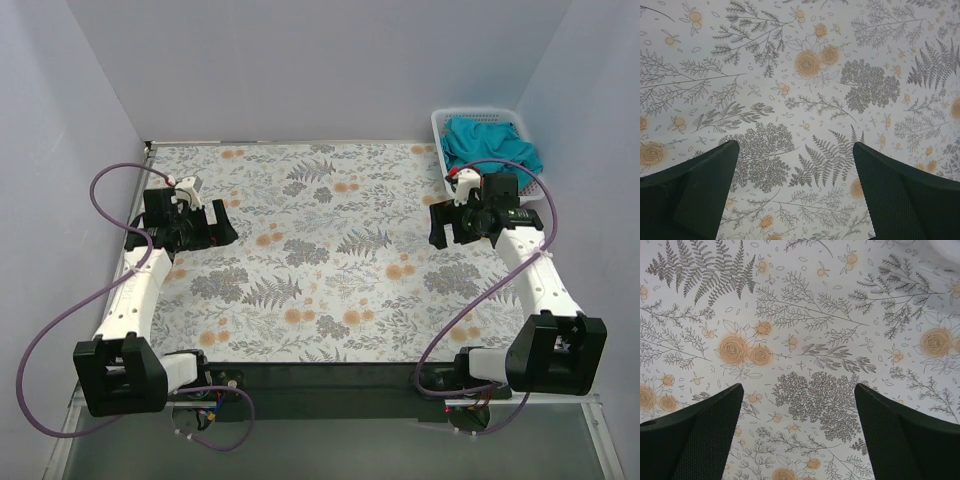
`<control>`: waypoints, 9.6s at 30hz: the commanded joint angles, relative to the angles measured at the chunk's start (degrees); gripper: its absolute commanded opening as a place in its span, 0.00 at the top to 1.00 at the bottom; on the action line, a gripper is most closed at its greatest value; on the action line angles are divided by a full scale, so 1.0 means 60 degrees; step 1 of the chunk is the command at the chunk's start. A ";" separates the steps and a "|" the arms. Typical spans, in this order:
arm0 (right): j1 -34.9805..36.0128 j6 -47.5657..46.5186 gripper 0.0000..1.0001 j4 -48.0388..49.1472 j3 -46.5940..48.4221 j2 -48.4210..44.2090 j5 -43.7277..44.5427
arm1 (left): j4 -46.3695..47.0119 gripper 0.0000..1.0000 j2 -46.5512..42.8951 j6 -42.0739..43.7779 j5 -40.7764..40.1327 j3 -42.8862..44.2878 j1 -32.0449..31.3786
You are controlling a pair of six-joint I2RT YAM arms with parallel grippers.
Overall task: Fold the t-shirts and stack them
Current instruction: Grab the tshirt from the pile, then move the tshirt to the center of the board, then flatten the tshirt out
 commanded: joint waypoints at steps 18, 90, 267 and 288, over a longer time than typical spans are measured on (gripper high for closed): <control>-0.0654 -0.0857 0.02 0.0121 0.8722 0.6647 0.2408 | -0.0324 0.02 0.0592 -0.0550 -0.0294 0.1422 0.0009; 0.3023 -0.0696 0.04 0.0458 0.2179 0.1640 -0.2440 | -0.2420 0.06 0.0197 0.3227 0.3573 0.1718 -0.0297; 0.0722 -0.3464 0.99 -0.2896 0.4025 0.5714 -0.1384 | -0.3544 1.00 0.5445 0.9418 0.4672 0.4709 -0.1104; 0.0927 -0.4373 0.99 -0.3322 0.1766 0.4687 -0.1942 | -0.1161 0.66 0.3608 0.4611 0.3089 0.1876 -0.0928</control>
